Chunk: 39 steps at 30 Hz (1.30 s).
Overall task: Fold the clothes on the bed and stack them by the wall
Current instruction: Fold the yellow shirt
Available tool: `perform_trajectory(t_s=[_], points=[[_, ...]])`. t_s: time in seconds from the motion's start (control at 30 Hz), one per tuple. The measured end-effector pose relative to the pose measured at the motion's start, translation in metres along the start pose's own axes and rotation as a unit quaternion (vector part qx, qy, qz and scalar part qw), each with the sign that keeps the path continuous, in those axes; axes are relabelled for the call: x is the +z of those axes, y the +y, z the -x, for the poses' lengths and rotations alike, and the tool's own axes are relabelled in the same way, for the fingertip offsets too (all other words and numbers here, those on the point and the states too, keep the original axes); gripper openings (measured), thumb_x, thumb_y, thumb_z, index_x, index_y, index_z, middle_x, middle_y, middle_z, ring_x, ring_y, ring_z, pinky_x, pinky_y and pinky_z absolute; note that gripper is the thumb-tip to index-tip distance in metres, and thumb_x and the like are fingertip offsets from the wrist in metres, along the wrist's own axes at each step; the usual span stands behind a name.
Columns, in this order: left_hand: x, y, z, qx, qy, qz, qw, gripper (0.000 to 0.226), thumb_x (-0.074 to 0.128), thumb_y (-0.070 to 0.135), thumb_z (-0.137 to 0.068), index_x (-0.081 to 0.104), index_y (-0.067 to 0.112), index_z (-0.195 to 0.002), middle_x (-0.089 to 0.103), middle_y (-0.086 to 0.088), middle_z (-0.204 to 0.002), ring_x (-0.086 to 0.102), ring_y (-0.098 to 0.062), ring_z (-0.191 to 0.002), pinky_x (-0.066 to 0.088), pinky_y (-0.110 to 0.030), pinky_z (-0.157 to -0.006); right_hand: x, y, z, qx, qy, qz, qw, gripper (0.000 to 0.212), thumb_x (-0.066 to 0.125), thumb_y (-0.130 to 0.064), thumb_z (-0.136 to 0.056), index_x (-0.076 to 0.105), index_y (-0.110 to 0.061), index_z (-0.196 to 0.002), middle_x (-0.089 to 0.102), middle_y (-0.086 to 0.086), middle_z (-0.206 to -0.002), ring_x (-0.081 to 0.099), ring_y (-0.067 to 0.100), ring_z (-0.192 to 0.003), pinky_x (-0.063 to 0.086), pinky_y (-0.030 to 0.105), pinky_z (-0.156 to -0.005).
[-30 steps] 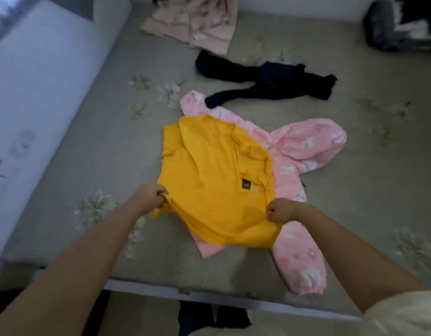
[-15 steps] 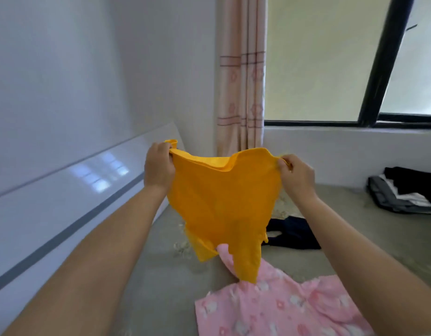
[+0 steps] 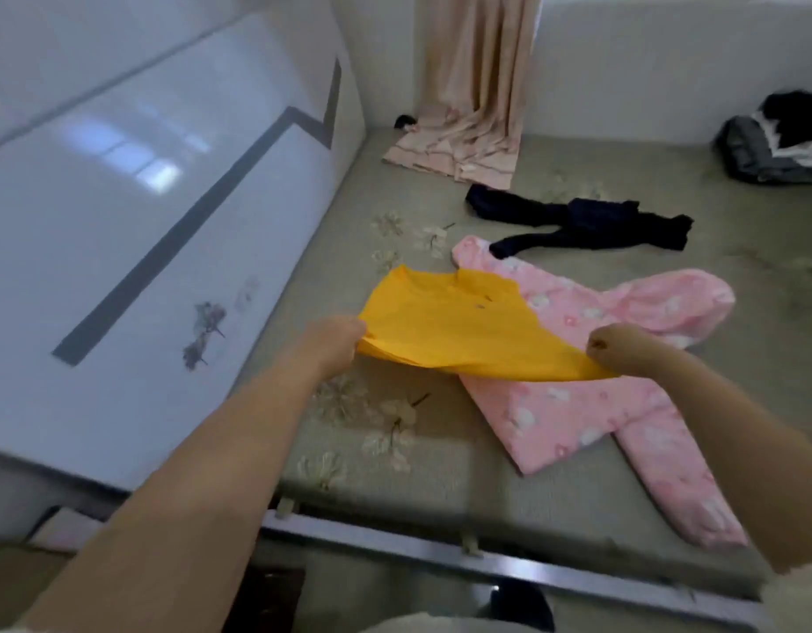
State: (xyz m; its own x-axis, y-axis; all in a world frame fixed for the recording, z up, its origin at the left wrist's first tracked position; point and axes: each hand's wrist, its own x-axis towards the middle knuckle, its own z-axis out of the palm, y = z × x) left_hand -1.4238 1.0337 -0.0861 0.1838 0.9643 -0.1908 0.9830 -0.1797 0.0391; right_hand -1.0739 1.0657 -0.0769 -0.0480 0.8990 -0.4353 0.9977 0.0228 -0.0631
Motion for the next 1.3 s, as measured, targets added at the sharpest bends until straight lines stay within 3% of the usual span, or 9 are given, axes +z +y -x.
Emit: perform_trajectory(t_s=[0.1, 0.2, 0.3, 0.43, 0.5, 0.67, 0.83, 1.13, 1.3], points=[[0.050, -0.005, 0.017, 0.022, -0.190, -0.044, 0.981, 0.017, 0.037, 0.001, -0.091, 0.050, 0.007, -0.082, 0.049, -0.012, -0.086, 0.049, -0.029, -0.096, 0.039, -0.040, -0.088, 0.067, -0.009, 0.018, 0.024, -0.085, 0.050, 0.995, 0.033, 0.034, -0.014, -0.097, 0.054, 0.000, -0.119, 0.054, 0.015, -0.128, 0.050, 0.025, -0.116, 0.038, 0.024, -0.089], [0.090, -0.007, 0.025, 0.027, -0.327, -0.040, 0.944, 0.036, 0.038, 0.002, -0.092, 0.046, 0.003, -0.128, 0.047, -0.016, -0.130, 0.044, -0.031, -0.120, 0.036, -0.037, -0.098, 0.122, -0.017, 0.029, 0.055, -0.181, 0.078, 0.979, 0.021, 0.040, -0.014, -0.095, 0.059, -0.007, -0.095, 0.058, 0.012, -0.101, 0.056, 0.021, -0.092, 0.040, 0.026, -0.083], [0.122, -0.005, 0.031, 0.057, -0.403, -0.042, 0.913, 0.042, 0.044, 0.005, -0.092, 0.041, 0.004, -0.134, 0.046, -0.012, -0.128, 0.046, -0.027, -0.116, 0.040, -0.034, -0.090, 0.167, -0.026, 0.034, 0.066, -0.244, 0.094, 0.963, 0.038, 0.036, -0.008, -0.096, 0.030, -0.017, -0.060, 0.030, -0.001, -0.066, 0.028, 0.007, -0.056, 0.031, 0.020, -0.058], [0.161, -0.012, 0.025, 0.060, -0.478, -0.010, 0.876, 0.038, 0.054, 0.019, -0.091, 0.050, 0.015, -0.128, 0.046, -0.005, -0.134, 0.045, -0.023, -0.121, 0.040, -0.033, -0.096, 0.204, -0.026, 0.027, 0.032, -0.302, 0.075, 0.950, 0.023, 0.037, -0.016, -0.097, 0.053, -0.014, -0.082, 0.049, 0.001, -0.085, 0.046, 0.014, -0.087, 0.033, 0.021, -0.072], [0.171, -0.018, 0.013, 0.050, -0.462, 0.012, 0.885, 0.037, 0.047, 0.023, -0.094, 0.047, 0.014, -0.130, 0.044, -0.007, -0.137, 0.044, -0.024, -0.122, 0.039, -0.032, -0.099, 0.205, -0.029, 0.014, 0.020, -0.311, 0.053, 0.949, 0.026, 0.038, -0.019, -0.097, 0.059, -0.008, -0.107, 0.054, 0.008, -0.099, 0.047, 0.017, -0.093, 0.033, 0.023, -0.076], [0.181, -0.042, -0.053, 0.004, -0.412, 0.026, 0.911, 0.039, 0.037, 0.023, -0.099, 0.039, 0.011, -0.136, 0.039, -0.010, -0.142, 0.041, -0.025, -0.126, 0.037, -0.031, -0.097, 0.198, -0.027, -0.063, 0.013, -0.246, 0.005, 0.969, 0.033, 0.029, -0.014, -0.099, 0.038, -0.014, -0.068, 0.032, 0.001, -0.065, 0.034, 0.014, -0.060, 0.027, 0.027, -0.060], [0.185, -0.060, -0.136, -0.073, -0.317, 0.055, 0.944, 0.039, 0.032, 0.024, -0.100, 0.037, 0.009, -0.136, 0.041, -0.011, -0.139, 0.045, -0.025, -0.122, 0.038, -0.033, -0.095, 0.183, -0.020, -0.150, 0.056, -0.095, -0.107, 0.988, 0.033, 0.040, -0.021, -0.098, 0.052, -0.005, -0.123, 0.057, 0.014, -0.120, 0.053, 0.029, -0.110, 0.044, 0.034, -0.084], [0.253, -0.050, -0.220, -0.037, -0.081, 0.105, 0.991, 0.045, 0.051, 0.015, -0.092, 0.042, 0.000, -0.134, 0.036, -0.021, -0.143, 0.029, -0.033, -0.135, 0.026, -0.043, -0.108, 0.194, 0.012, -0.281, 0.288, 0.095, -0.225, 0.926, 0.070, 0.062, -0.036, -0.085, 0.029, -0.006, -0.140, 0.038, 0.021, -0.139, 0.036, 0.039, -0.127, 0.035, 0.048, -0.099], [0.296, -0.045, -0.222, -0.022, -0.145, 0.067, 0.987, 0.060, 0.043, 0.035, -0.095, 0.021, 0.011, -0.145, 0.006, -0.014, -0.154, 0.002, -0.028, -0.143, 0.009, -0.042, -0.114, 0.203, 0.030, -0.284, 0.343, 0.108, -0.248, 0.899, 0.026, 0.052, -0.016, -0.089, 0.059, 0.001, -0.107, 0.060, 0.026, -0.107, 0.053, 0.040, -0.100, 0.041, 0.042, -0.084]])
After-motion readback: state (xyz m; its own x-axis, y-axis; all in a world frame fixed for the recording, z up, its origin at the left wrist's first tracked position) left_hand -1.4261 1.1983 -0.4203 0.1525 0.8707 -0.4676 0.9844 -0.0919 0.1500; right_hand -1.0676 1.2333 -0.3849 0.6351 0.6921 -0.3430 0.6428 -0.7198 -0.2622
